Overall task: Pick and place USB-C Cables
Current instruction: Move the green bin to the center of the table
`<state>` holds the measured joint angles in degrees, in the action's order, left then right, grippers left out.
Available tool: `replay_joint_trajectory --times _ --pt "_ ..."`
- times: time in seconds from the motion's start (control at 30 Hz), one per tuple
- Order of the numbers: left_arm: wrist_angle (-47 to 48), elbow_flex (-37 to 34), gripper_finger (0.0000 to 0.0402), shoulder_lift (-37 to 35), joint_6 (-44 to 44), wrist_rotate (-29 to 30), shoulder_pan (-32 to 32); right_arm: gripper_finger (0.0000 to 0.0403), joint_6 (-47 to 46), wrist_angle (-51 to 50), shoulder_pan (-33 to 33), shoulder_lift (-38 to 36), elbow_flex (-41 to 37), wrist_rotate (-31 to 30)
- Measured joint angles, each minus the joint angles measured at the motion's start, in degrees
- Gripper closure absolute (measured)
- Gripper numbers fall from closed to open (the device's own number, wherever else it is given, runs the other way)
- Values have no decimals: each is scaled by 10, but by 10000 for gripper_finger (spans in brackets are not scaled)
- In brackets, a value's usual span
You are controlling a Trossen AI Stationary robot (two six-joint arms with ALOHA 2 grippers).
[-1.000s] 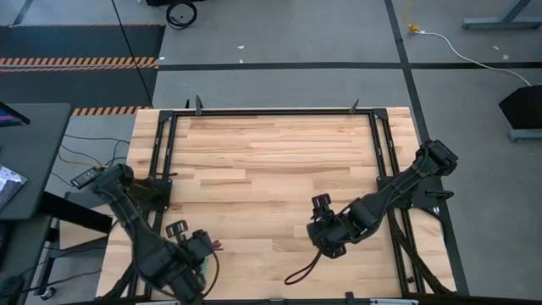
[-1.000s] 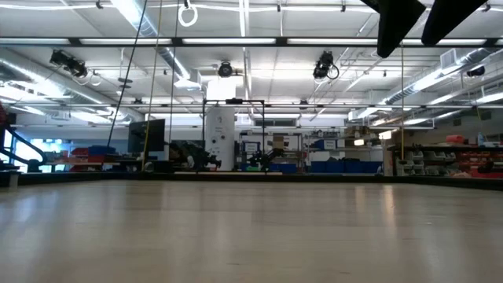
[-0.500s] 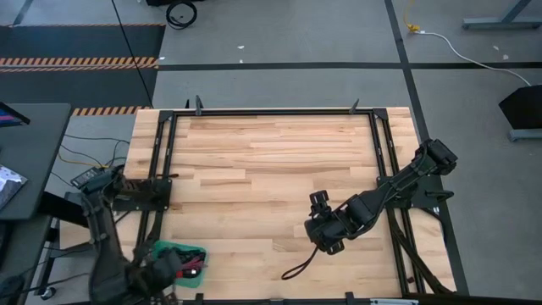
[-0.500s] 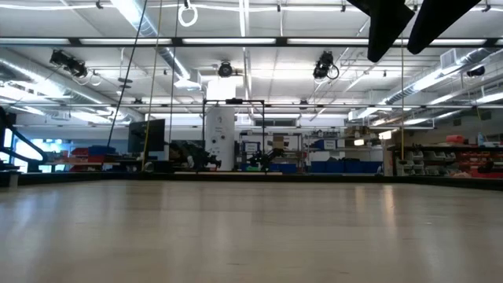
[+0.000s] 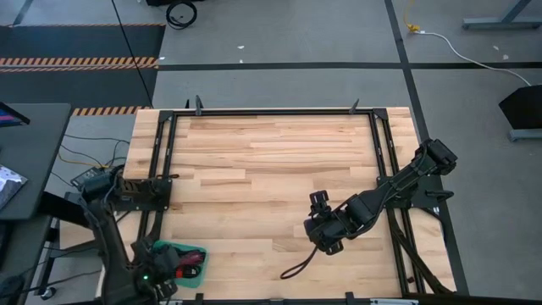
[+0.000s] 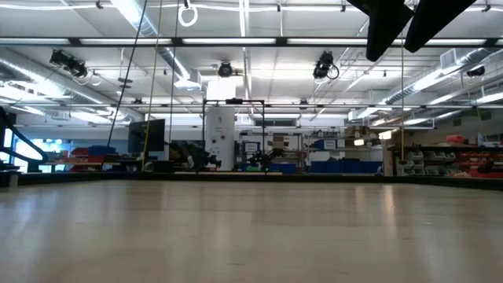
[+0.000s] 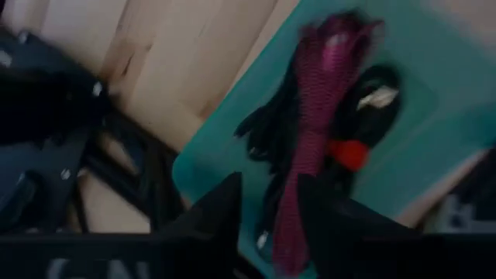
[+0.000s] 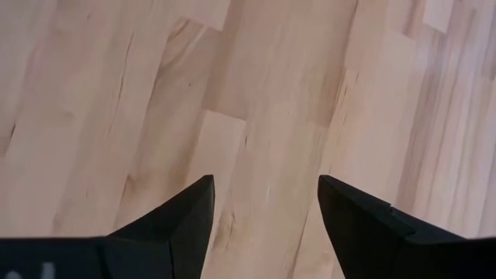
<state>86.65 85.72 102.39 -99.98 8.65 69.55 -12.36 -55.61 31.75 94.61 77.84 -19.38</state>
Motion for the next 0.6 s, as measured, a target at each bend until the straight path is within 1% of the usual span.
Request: replay_joint_trajectory --times 0.1,0.23,0.3,0.4,0.5,0.6 --pt "-12 -26 229 0 -1 -30 -2 167 -10 0 0 0 0 0" --pt "-8 -38 190 0 2 -39 -11 167 -16 1 0 0 0 0" --pt "-9 -38 178 0 25 -39 -23 167 -16 1 0 0 0 1" --pt "-8 -38 172 -1 69 -38 -49 167 -20 4 0 0 0 1" --pt "-9 -38 174 -1 131 -38 -85 167 -28 5 0 0 0 0" --pt "-9 -37 181 -1 200 -12 -126 167 -30 7 0 0 0 -4"
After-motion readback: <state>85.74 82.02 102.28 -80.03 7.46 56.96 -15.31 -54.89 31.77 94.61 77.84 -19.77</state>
